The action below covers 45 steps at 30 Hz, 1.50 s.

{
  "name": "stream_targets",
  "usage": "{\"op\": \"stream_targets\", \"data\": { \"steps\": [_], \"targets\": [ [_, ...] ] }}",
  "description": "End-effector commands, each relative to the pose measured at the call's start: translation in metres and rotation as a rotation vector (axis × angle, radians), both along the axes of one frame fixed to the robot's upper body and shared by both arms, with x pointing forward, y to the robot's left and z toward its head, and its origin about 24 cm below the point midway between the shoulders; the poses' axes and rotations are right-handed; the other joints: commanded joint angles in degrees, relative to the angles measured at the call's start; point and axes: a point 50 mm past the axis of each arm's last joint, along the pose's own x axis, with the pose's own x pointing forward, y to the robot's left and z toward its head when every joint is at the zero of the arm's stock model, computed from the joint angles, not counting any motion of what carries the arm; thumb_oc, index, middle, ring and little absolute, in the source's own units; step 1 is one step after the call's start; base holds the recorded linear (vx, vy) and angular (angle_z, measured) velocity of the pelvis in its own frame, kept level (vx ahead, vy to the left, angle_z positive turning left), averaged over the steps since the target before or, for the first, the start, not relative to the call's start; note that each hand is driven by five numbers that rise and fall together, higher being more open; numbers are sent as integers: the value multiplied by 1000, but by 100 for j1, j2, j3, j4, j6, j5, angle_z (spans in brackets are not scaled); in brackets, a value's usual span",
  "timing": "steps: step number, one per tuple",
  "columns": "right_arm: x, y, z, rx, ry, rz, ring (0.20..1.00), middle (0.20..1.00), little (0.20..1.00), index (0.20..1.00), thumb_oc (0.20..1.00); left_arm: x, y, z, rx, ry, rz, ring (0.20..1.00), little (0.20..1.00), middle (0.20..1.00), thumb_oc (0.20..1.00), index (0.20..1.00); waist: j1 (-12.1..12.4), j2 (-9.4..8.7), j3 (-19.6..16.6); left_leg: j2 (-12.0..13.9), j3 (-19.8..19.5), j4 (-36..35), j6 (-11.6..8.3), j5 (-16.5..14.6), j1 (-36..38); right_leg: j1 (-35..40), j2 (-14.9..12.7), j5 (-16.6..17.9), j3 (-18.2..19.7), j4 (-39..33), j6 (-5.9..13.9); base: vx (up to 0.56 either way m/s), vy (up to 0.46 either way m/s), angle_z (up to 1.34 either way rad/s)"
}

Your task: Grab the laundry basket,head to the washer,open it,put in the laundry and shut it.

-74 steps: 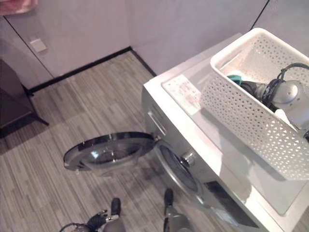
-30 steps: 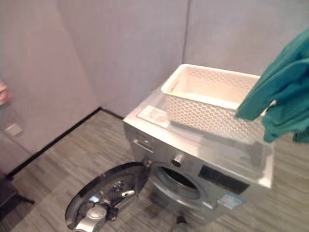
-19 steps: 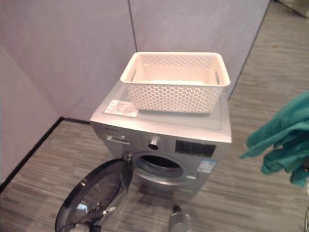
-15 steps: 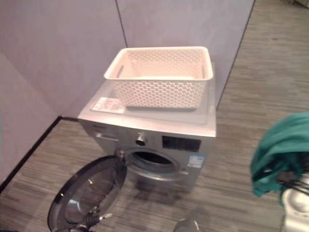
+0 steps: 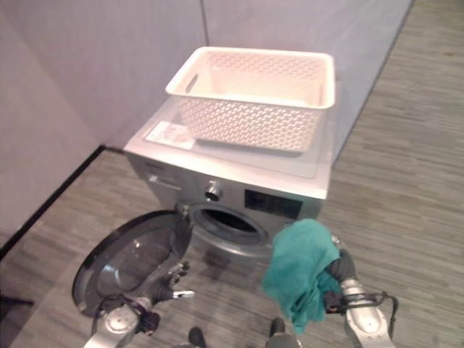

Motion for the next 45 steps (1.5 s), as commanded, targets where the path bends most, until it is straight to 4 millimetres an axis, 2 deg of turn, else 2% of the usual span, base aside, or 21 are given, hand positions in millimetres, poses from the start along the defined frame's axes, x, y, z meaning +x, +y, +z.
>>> {"op": "stream_targets", "data": {
  "steps": [1,6,7,9,10,12,13,14,15,16,19,21,25,29,31,32,33,39,41,45],
  "targets": [
    [23,11,45,102,-254,78,200,200,200,200,200,32,1,34,4,-164,-87,1000,1000,1000,1000,1000,-85,-380,311,-52,301,350,-129,-165,-733,880,24,-982,267,-486,37,-189,-98,49],
    [36,35,51,150,-292,158,200,200,200,200,200,49,-30,41,-28,-228,-116,1000,1000,1000,1000,1000,-63,-374,545,-14,159,252,-194,52,-1034,511,224,-1022,338,-398,-105,-130,-59,28],
    [36,35,52,150,-293,158,200,200,200,200,200,50,-30,41,-28,-230,-115,1000,1000,1000,1000,1000,-66,-370,546,-13,158,248,-194,57,-1039,502,225,-1024,337,-392,-107,-110,-30,16],
    [46,51,61,190,-341,198,200,200,200,200,200,58,-42,45,-52,-273,-72,1000,1000,1000,1000,1000,-11,-410,658,31,224,175,-197,128,-1167,187,237,-1017,323,-209,-144,-116,-19,9],
    [47,51,61,189,-343,199,200,200,200,200,200,59,-42,46,-52,-275,-71,1000,1000,1000,1000,1000,-12,-410,658,32,228,173,-196,131,-1175,170,236,-1022,327,-195,-145,-104,-13,-6],
    [55,68,70,244,-390,217,200,200,200,200,200,71,-61,52,-88,-320,-17,1000,1000,1000,1000,1000,24,-464,770,67,295,148,-171,181,-1267,-141,209,-1034,287,77,-194,-100,-15,-7],
    [56,68,70,243,-392,217,200,200,200,200,200,72,-62,53,-88,-323,-17,1000,1000,1000,1000,1000,24,-462,774,67,298,147,-170,182,-1273,-156,206,-1039,291,92,-194,-79,-6,0],
    [61,81,79,265,-433,241,200,200,200,200,200,81,-80,59,-98,-363,-5,1000,1000,1000,1000,1000,28,-499,844,68,329,127,-151,206,-1318,-322,163,-1034,286,252,-208,-68,-3,0],
    [63,86,82,277,-447,244,200,200,200,200,200,84,-89,62,-106,-378,-4,1000,1000,1000,1000,1000,19,-513,879,74,360,120,-142,214,-1333,-391,138,-1040,270,333,-215,-68,-2,-1],
    [64,86,82,276,-449,244,200,200,200,200,200,84,-90,63,-106,-381,-3,1000,1000,1000,1000,1000,20,-511,885,72,362,119,-140,215,-1336,-402,135,-1045,273,345,-215,-34,0,1],
    [71,106,94,336,-496,259,200,200,200,200,200,91,-128,83,-188,-446,-3,1000,1000,1000,1000,1000,11,-554,1024,77,430,109,-115,230,-1400,-563,46,-1054,222,510,-232,-45,-10,2],
    [72,113,97,364,-504,264,200,200,200,200,200,91,-141,88,-195,-471,-14,1000,1000,1000,1000,1000,2,-572,1057,73,456,109,-108,226,-1407,-595,19,-1045,215,534,-233,0,0,0],
    [72,120,102,413,-519,281,200,200,200,200,200,89,-157,96,-208,-512,-31,1000,1000,1000,1000,1000,-13,-606,1133,84,478,147,-102,225,-1458,-666,5,-1062,200,604,-255,0,0,0],
    [72,121,103,429,-515,283,200,200,200,200,200,90,-161,103,-235,-531,-31,1000,1000,1000,1000,1000,-15,-627,1181,92,481,171,-100,224,-1488,-712,-1,-1072,189,663,-266,0,0,0],
    [71,119,99,438,-496,294,200,200,200,200,200,91,-160,113,-272,-569,-25,1000,1000,1000,1000,1000,-16,-658,1227,98,483,202,-98,220,-1533,-752,-21,-1078,142,700,-266,0,0,0],
    [70,118,98,437,-489,299,200,200,200,200,200,91,-159,112,-268,-568,-24,520,520,520,520,520,-15,-661,1235,103,489,208,-97,216,-1541,-762,-27,-1082,129,715,-265,0,0,0],
    [70,116,96,433,-484,299,200,200,200,200,200,92,-157,113,-261,-582,-19,200,200,200,200,200,-11,-668,1239,97,485,220,-96,212,-1552,-769,-27,-1086,112,726,-267,0,0,0],
    [67,110,83,401,-427,295,200,200,200,200,200,93,-141,101,-212,-571,52,200,200,200,200,200,57,-703,1288,126,464,267,-113,232,-1635,-821,-11,-1140,32,796,-296,10,-34,2],
    [67,107,79,367,-415,290,1000,1000,1000,1000,1000,94,-135,97,-198,-563,76,200,200,200,200,200,64,-706,1305,133,450,277,-118,238,-1661,-843,-10,-1151,17,819,-301,24,-46,10],
    [62,100,63,327,-353,303,1000,1000,1000,1000,1000,95,-118,87,-161,-541,123,200,200,200,200,200,83,-714,1346,133,465,233,-128,279,-1678,-897,-2,-1144,-30,844,-290,13,-22,2]
  ]
}}
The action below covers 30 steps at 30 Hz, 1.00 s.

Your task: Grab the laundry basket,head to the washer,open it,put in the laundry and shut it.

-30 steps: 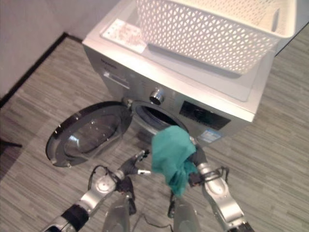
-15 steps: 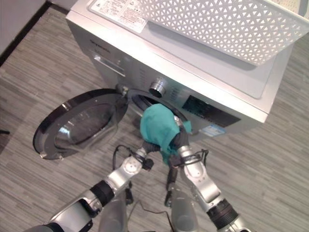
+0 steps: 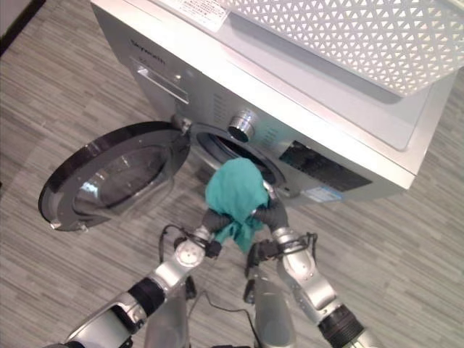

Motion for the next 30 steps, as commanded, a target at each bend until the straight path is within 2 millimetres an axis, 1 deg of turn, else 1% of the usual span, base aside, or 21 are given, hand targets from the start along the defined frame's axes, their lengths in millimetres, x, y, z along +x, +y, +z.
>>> {"op": "stream_targets", "data": {
  "steps": [1,2,3,4,5,7,10,11,12,14,15,16,17,20,23,24,25,26,27,28,30],
  "targets": [
    [-10,-2,12,117,-56,83,1000,1000,1000,1000,1000,-4,-23,15,-71,-91,-71,200,200,200,200,200,39,10,-233,146,588,223,-139,25,-591,-124,-80,-1405,-60,995,-109,0,0,0],
    [-11,-4,5,182,-9,96,1000,1000,1000,1000,1000,-5,-20,12,-67,-84,-70,200,200,200,200,200,45,11,-224,144,591,206,-143,38,-587,-126,-77,-1400,-68,986,-109,23,-32,0],
    [-15,-7,-14,303,96,118,1000,1000,1000,1000,1000,-7,-15,7,-62,-66,-64,200,200,200,200,200,65,24,-194,138,593,194,-148,56,-597,-123,-74,-1388,-95,977,-109,0,0,0],
    [-17,-8,-24,353,145,130,1000,1000,1000,1000,1000,-7,-13,6,-65,-58,-61,200,200,200,200,200,69,25,-186,132,592,188,-154,66,-598,-125,-70,-1385,-106,975,-108,0,0,0],
    [-30,-17,-56,459,291,130,1000,1000,1000,1000,1000,-11,-7,-1,-66,-30,-64,200,200,200,200,200,63,31,-130,124,590,160,-173,95,-607,-128,-71,-1370,-132,958,-94,0,0,0],
    [-40,-26,-77,516,381,90,1000,1000,1000,1000,1000,-13,-4,-7,-67,-9,-58,200,200,200,200,200,44,31,-99,113,598,151,-179,101,-621,-142,-69,-1360,-140,960,-82,0,0,0],
    [-58,-36,-109,674,509,-26,1000,1000,1000,1000,1000,-16,0,-17,-89,46,-26,200,200,200,200,200,-18,43,-30,95,605,158,-186,109,-670,-209,-83,-1338,-152,981,-62,0,0,0],
    [-58,-37,-109,676,508,-25,1000,1000,1000,1000,1000,-16,0,-17,-89,46,-27,200,200,200,200,200,-12,44,-33,94,605,160,-186,109,-677,-217,-85,-1340,-152,985,-61,-32,27,2],
    [-68,-39,-125,781,564,-106,1000,1000,1000,1000,1000,-16,2,-24,-103,85,1,200,200,200,200,200,-53,52,20,71,604,159,-185,117,-716,-298,-84,-1324,-154,1017,-45,0,0,0],
    [-74,-48,-137,851,583,-228,1000,1000,1000,1000,1000,-14,6,-27,-120,113,43,200,200,200,200,200,-110,59,59,70,628,155,-186,122,-780,-395,-95,-1306,-159,1039,-26,-19,19,0],
    [-73,-48,-137,852,581,-228,1000,1000,1000,1000,1000,-14,5,-27,-120,112,42,200,200,200,200,200,-107,60,59,70,628,156,-185,122,-787,-404,-96,-1306,-159,1043,-25,-21,26,-3],
    [-76,-54,-146,856,599,-319,1000,1000,1000,1000,1000,-11,8,-28,-132,125,73,200,200,200,200,200,-149,60,92,65,641,157,-183,117,-849,-502,-104,-1281,-151,1067,-8,-21,18,-6],
    [-75,-56,-147,843,602,-342,1000,1000,1000,1000,1000,-9,10,-28,-136,127,88,200,200,200,200,200,-171,53,111,72,650,171,-183,113,-890,-552,-106,-1265,-140,1076,0,-21,18,-5],
    [-69,-56,-148,813,609,-360,1000,1000,1000,1000,1000,1,14,-22,-156,120,126,200,200,200,200,200,-240,16,166,102,672,210,-184,93,-1041,-752,-121,-1210,-109,1099,27,-25,21,-2],
    [-61,-52,-141,792,582,-317,1000,1000,1000,1000,1000,15,16,-7,-140,61,134,200,200,200,200,200,-304,-22,204,140,662,281,-176,66,-1260,-991,-151,-1172,-77,1172,55,-19,14,-3],
    [-60,-52,-140,792,582,-317,1000,1000,1000,1000,1000,15,16,-7,-140,60,134,200,200,200,200,200,-308,-20,196,141,659,289,-174,63,-1278,-1008,-152,-1175,-78,1180,55,0,0,0],
    [-57,-51,-135,788,558,-293,1000,1000,1000,1000,1000,23,16,4,-129,16,131,200,200,200,200,200,-345,-35,233,156,663,347,-168,41,-1430,-1160,-187,-1156,-74,1242,69,0,0,0],
    [-55,-51,-133,788,546,-284,1000,1000,1000,1000,1000,27,16,11,-125,-9,136,200,200,200,200,200,-367,-38,240,159,657,416,-159,16,-1533,-1266,-205,-1146,-78,1302,73,0,0,0],
    [-54,-51,-132,787,546,-284,1000,1000,1000,1000,1000,28,16,11,-125,-10,137,200,200,200,200,200,-371,-36,232,160,653,429,-157,11,-1555,-1285,-207,-1150,-79,1312,74,-24,36,2],
    [-51,-51,-129,779,525,-280,1000,1000,1000,1000,1000,36,17,24,-121,-58,149,200,200,200,200,200,-425,-32,242,178,662,505,-138,-56,-1726,-1495,-249,-1124,-79,1386,101,-23,45,2],
    [-49,-54,-127,757,511,-290,1000,1000,1000,1000,1000,43,20,35,-104,-100,166,200,200,200,200,200,-477,-43,251,210,661,601,-126,-109,-1886,-1666,-285,-1098,-72,1446,115,-18,45,-1]
  ]
}}
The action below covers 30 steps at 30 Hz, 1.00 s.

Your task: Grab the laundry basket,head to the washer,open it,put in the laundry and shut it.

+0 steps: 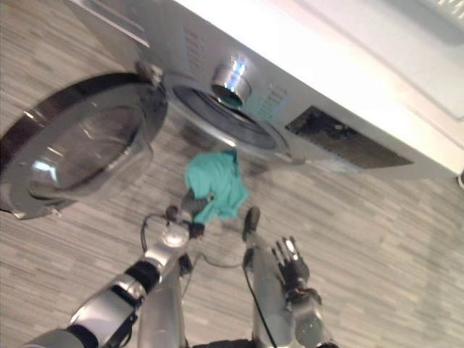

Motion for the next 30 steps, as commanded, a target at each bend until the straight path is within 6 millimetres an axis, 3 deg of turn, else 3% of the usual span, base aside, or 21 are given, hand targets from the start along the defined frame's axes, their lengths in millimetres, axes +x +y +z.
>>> {"op": "stream_targets", "data": {
  "steps": [1,5,6,9,10,11,12,13,14,15,16,20,22,24,26,27,28,30],
  "targets": [
    [-9,-15,3,-74,-23,-37,1000,1000,1000,1000,1000,0,-12,13,-26,-100,-4,200,200,200,200,200,-120,99,-217,272,547,287,-234,-128,-504,-40,-63,-988,-180,762,91,-3,38,-2],
    [-17,-36,-7,-166,61,-147,1000,1000,1000,1000,1000,16,8,37,4,-169,84,200,200,200,200,200,-281,40,-234,353,571,559,-210,-269,-805,-355,-92,-970,-104,919,112,5,33,-3],
    [-42,-62,-32,-272,258,-247,1000,1000,1000,1000,1000,30,31,65,-1,-243,176,200,200,200,200,200,-433,-34,-251,391,536,733,-193,-379,-983,-510,-93,-961,-62,970,115,16,34,-7],
    [-79,-86,-61,-393,522,-277,1000,1000,1000,1000,1000,42,38,117,-36,-406,209,200,200,200,200,200,-524,-35,-271,420,505,955,-165,-509,-1250,-716,-114,-985,-48,1048,137,22,5,-10],
    [-76,-86,-61,-394,518,-277,1000,1000,1000,1000,1000,42,37,119,-36,-410,209,200,200,200,200,200,-525,-24,-264,425,496,978,-162,-521,-1286,-743,-114,-990,-52,1061,138,30,6,-6],
    [-84,-92,-66,-448,581,-255,1000,1000,1000,1000,1000,46,30,150,-42,-503,195,200,200,200,200,200,-561,-15,-285,411,500,1042,-152,-567,-1374,-825,-132,-1002,-23,1077,150,0,0,0],
    [-82,-92,-65,-448,577,-256,1000,1000,1000,1000,1000,47,29,152,-43,-507,194,200,200,200,200,200,-559,-6,-279,413,496,1059,-149,-575,-1402,-852,-135,-1008,-23,1093,151,44,36,-1],
    [-84,-95,-67,-481,599,-240,1000,1000,1000,1000,1000,51,32,188,-25,-599,214,200,200,200,200,200,-628,-7,-305,410,499,1139,-128,-637,-1492,-958,-129,-1003,33,1121,175,26,32,0],
    [-83,-95,-66,-480,596,-240,1000,1000,1000,1000,1000,51,32,189,-25,-602,214,200,200,200,200,200,-626,-8,-299,414,500,1154,-126,-645,-1513,-980,-130,-1007,37,1133,177,55,65,-5],
    [-81,-95,-64,-492,579,-227,1000,1000,1000,1000,1000,51,42,221,-32,-688,245,200,200,200,200,200,-695,-17,-323,415,526,1234,-99,-712,-1579,-1066,-107,-992,109,1137,194,46,70,-10],
    [-76,-95,-62,-503,556,-216,1000,1000,1000,1000,1000,49,49,235,-37,-731,266,200,200,200,200,200,-722,-26,-340,429,564,1292,-75,-767,-1613,-1109,-100,-983,152,1139,211,54,94,-14],
    [-62,-90,-55,-514,492,-184,1000,1000,1000,1000,1000,41,53,270,-87,-837,274,200,200,200,200,200,-811,-50,-371,446,659,1419,-6,-897,-1672,-1175,-76,-922,260,1079,251,29,65,-22],
    [-44,-84,-43,-524,400,-152,1000,1000,1000,1000,1000,36,49,294,-107,-898,260,200,200,200,200,200,-924,-61,-399,425,740,1437,54,-986,-1657,-1190,-53,-848,401,970,298,52,106,-20],
    [-38,-84,-38,-529,370,-147,1000,1000,1000,1000,1000,34,43,302,-119,-917,244,200,200,200,200,200,-947,-67,-398,399,788,1426,83,-1018,-1624,-1173,-41,-831,479,920,305,43,74,-9],
    [-21,-82,-26,-545,303,-142,1000,1000,1000,1000,1000,27,18,321,-269,-948,158,200,200,200,200,200,-1062,-72,-413,330,870,1417,118,-1078,-1562,-1169,-19,-806,624,824,314,60,88,-17],
    [-21,-83,-25,-547,303,-145,1000,1000,1000,1000,1000,27,18,322,-273,-948,156,200,200,200,200,200,-1052,-70,-402,326,887,1406,120,-1079,-1545,-1166,-21,-801,638,820,318,42,154,-21],
    [-3,-87,-11,-559,242,-166,1000,1000,1000,1000,1000,28,12,343,-374,-922,165,200,200,200,200,200,-1215,-106,-485,301,977,1358,125,-1125,-1497,-1164,33,-711,746,654,351,6,151,-17],
    [8,-89,-2,-569,209,-173,1000,1000,1000,1000,1000,31,24,361,-432,-894,203,200,200,200,200,200,-1259,-144,-485,299,1069,1312,134,-1128,-1473,-1169,70,-609,848,525,381,4,150,-19]
  ]
}}
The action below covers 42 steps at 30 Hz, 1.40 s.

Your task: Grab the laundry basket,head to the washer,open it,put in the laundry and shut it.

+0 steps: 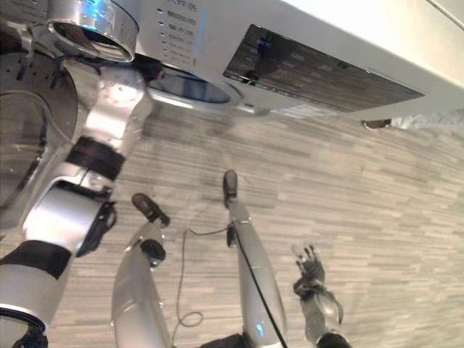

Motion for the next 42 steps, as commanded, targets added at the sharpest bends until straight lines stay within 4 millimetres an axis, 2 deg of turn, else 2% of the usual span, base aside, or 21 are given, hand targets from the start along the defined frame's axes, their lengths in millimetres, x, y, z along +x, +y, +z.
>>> {"op": "stream_targets", "data": {
  "steps": [1,2,6,10,11,12,13,15,16,19,23,25,28,29,30,31,32,33,39,40,42],
  "targets": [
    [-1,-53,14,-136,-6,-89,1000,1000,1000,1000,1000,-26,36,89,-197,-185,-66,1000,1000,1000,1000,1000,-242,148,-512,109,411,-191,-280,-352,-94,265,141,-918,13,256,280,37,144,-21],
    [-1,-68,19,-148,1,-113,1000,1000,1000,1000,1000,-35,63,111,-218,-191,-114,1000,1000,1000,1000,1000,-272,201,-577,135,469,-235,-285,-327,-100,309,172,-843,120,98,326,30,139,-39],
    [-12,-88,19,-171,46,-136,1000,1000,1000,1000,1000,-37,81,116,34,-111,-40,1000,1000,1000,1000,1000,-172,305,-610,154,539,-298,-255,-231,-66,405,160,-776,146,-29,324,9,4,-50],
    [-34,-97,1,-139,139,-151,1000,1000,1000,1000,1000,-13,59,80,438,82,88,1000,1000,1000,1000,1000,6,454,-600,120,451,-353,-273,-145,50,512,132,-865,61,0,267,-11,-50,-14],
    [-35,-95,-3,-124,159,-132,1000,1000,1000,1000,1000,1,37,53,753,196,165,1000,1000,1000,1000,1000,54,493,-538,94,413,-428,-295,-93,139,526,128,-918,-5,54,227,-30,-61,-3],
    [-35,-95,-4,-122,158,-132,1000,1000,1000,1000,1000,1,37,53,756,196,167,1000,1000,1000,1000,1000,55,483,-537,89,418,-442,-290,-72,143,527,126,-908,-7,47,222,-46,-82,18],
    [-37,-90,-7,-106,167,-100,1000,1000,1000,1000,1000,10,17,26,1037,254,222,1000,1000,1000,1000,1000,91,517,-495,63,373,-507,-305,-29,192,525,144,-944,-43,97,195,-39,-66,29],
    [-38,-87,-9,-90,169,-92,1000,1000,1000,1000,1000,10,7,19,1122,228,232,1000,1000,1000,1000,1000,120,532,-482,58,338,-525,-315,-13,205,526,147,-956,-73,120,186,-30,-67,27],
    [-43,-81,-13,-70,176,-63,1000,1000,1000,1000,1000,5,-12,4,1315,167,217,1000,1000,1000,1000,1000,207,571,-453,50,286,-562,-338,18,231,535,156,-985,-123,146,176,-16,-47,14],
    [-49,-79,-16,-60,184,-30,1000,1000,1000,1000,1000,-6,-22,-16,1538,82,210,1000,1000,1000,1000,1000,322,609,-422,52,214,-597,-379,64,275,572,171,-1042,-179,188,157,-17,-53,9],
    [-60,-77,-14,-51,151,-27,1000,1000,1000,1000,1000,-31,-10,-54,1572,24,90,1000,1000,1000,1000,1000,527,674,-392,38,85,-669,-444,138,312,613,184,-1130,-290,248,101,-37,-78,6],
    [-77,-61,-15,-27,128,17,1000,1000,1000,1000,1000,-39,15,-96,1381,104,15,1000,1000,1000,1000,1000,631,712,-402,9,5,-716,-503,202,410,675,200,-1196,-347,299,46,-26,-61,18],
    [-83,-54,-18,-61,155,59,1000,1000,1000,1000,1000,-55,25,-174,1129,290,-149,1000,1000,1000,1000,1000,743,754,-432,-43,-73,-812,-542,286,615,836,242,-1244,-404,327,-33,-25,-76,24],
    [-88,-57,-20,-92,176,51,1000,1000,1000,1000,1000,-77,46,-221,978,420,-183,1000,1000,1000,1000,1000,849,797,-485,-108,-108,-948,-572,337,899,1071,272,-1257,-444,277,-80,-28,-56,29],
    [-88,-58,-20,-102,183,54,1000,1000,1000,1000,1000,-86,55,-243,940,499,-188,1000,1000,1000,1000,1000,880,807,-544,-138,-99,-1046,-577,393,1027,1196,298,-1230,-460,198,-92,-6,-43,29],
    [-88,-62,-20,-127,194,44,1000,1000,1000,1000,1000,-99,62,-267,918,586,-213,1000,1000,1000,1000,1000,919,818,-598,-173,-93,-1156,-589,437,1173,1347,321,-1207,-478,94,-94,0,-19,14],
    [-89,-62,-21,-130,198,46,1000,1000,1000,1000,1000,-100,62,-268,916,590,-213,1000,1000,1000,1000,1000,907,816,-601,-178,-86,-1185,-592,448,1213,1383,324,-1196,-476,68,-93,62,-28,6],
    [-89,-66,-22,-159,226,49,1000,1000,1000,1000,1000,-128,80,-312,903,780,-240,1000,1000,1000,1000,1000,1007,862,-782,-255,-65,-1485,-618,556,1641,1798,389,-1137,-477,-204,-80,71,-22,4],
    [-103,-63,-41,-182,377,90,1000,1000,1000,1000,1000,-205,111,-419,1146,1302,-307,1000,1000,1000,1000,1000,1139,906,-1283,-221,-10,-1795,-668,724,2698,2855,502,-1169,-387,-564,-65,81,-29,-6],
    [-103,-63,-41,-184,378,90,1000,1000,1000,1000,1000,-205,110,-421,1145,1301,-307,1000,1000,1000,1000,1000,1134,907,-1261,-226,-2,-1816,-675,731,2741,2895,503,-1168,-382,-581,-66,58,-37,-5],
    [-103,-57,-51,-172,434,105,1000,1000,1000,1000,1000,-230,113,-453,1097,1480,-300,1000,1000,1000,1000,1000,1145,943,-1424,-260,-16,-1879,-664,742,3059,3215,518,-1214,-416,-620,-89,70,-41,-12]
  ]
}}
